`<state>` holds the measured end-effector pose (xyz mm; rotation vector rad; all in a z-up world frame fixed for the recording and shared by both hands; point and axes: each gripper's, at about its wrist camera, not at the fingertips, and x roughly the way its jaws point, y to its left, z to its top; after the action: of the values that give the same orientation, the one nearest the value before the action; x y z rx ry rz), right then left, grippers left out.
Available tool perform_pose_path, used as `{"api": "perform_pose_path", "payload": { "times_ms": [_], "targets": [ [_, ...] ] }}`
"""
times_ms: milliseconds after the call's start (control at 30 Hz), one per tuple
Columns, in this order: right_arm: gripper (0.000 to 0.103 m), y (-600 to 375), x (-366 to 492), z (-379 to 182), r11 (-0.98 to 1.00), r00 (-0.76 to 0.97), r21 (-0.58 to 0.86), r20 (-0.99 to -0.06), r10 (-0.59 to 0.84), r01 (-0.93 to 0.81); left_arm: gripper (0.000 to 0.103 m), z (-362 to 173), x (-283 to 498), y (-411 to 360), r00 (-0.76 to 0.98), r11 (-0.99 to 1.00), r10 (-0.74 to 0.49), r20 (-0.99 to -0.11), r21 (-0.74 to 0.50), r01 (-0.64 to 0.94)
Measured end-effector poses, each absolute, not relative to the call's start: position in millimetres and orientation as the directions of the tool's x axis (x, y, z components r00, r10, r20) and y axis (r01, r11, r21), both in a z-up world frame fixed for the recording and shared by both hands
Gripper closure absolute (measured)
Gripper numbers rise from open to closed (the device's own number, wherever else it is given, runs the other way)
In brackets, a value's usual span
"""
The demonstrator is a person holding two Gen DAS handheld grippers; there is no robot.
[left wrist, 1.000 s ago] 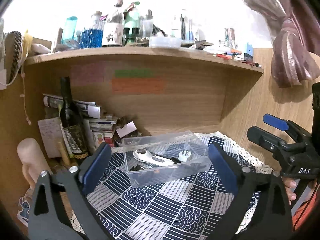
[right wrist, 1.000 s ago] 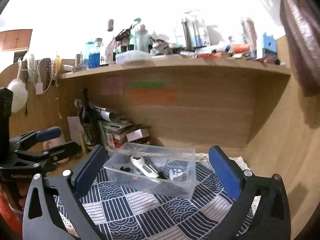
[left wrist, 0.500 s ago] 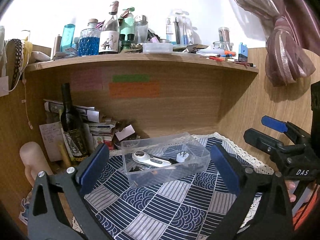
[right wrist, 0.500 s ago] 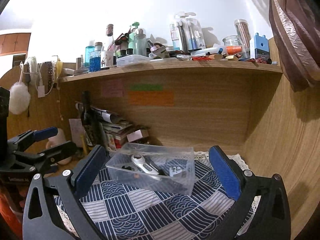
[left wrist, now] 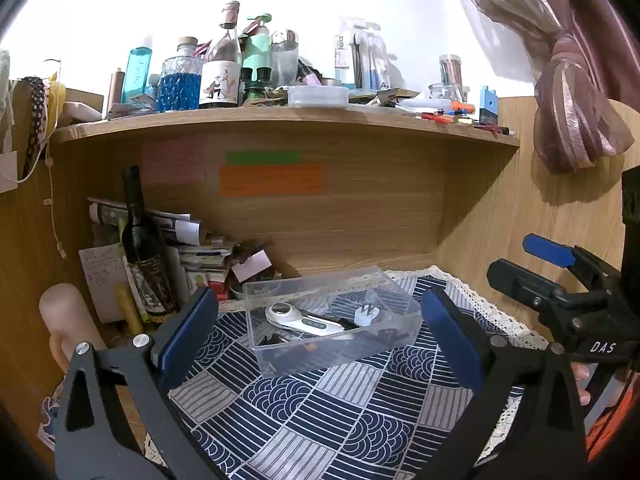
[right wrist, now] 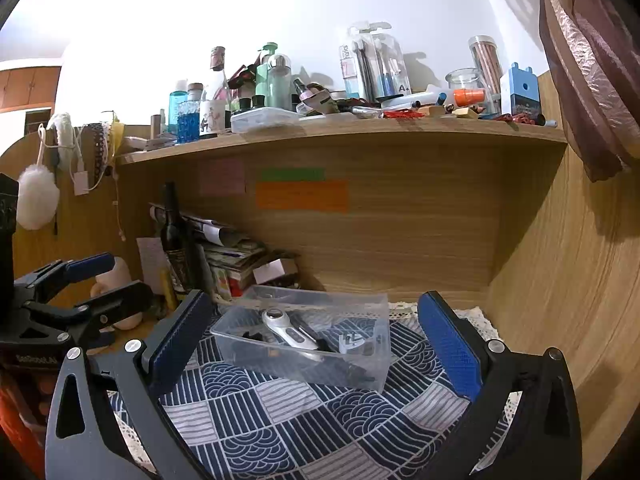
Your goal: Organize rigid objects
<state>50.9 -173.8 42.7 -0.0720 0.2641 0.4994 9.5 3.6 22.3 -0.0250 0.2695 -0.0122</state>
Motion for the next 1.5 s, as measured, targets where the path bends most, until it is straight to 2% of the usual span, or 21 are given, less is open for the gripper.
{"api": "perform_pose_path", "payload": {
  "times_ms": [1500],
  "targets": [
    [0.000, -170.4, 46.7, 43.5, 0.877, 0.847, -0.016, -0.268, 0.458, -0.480, 0.000, 22.9, 10.4, 2.9, 0.967, 0.999, -0.034, -0.254, -0.043, 0.024]
  ]
}}
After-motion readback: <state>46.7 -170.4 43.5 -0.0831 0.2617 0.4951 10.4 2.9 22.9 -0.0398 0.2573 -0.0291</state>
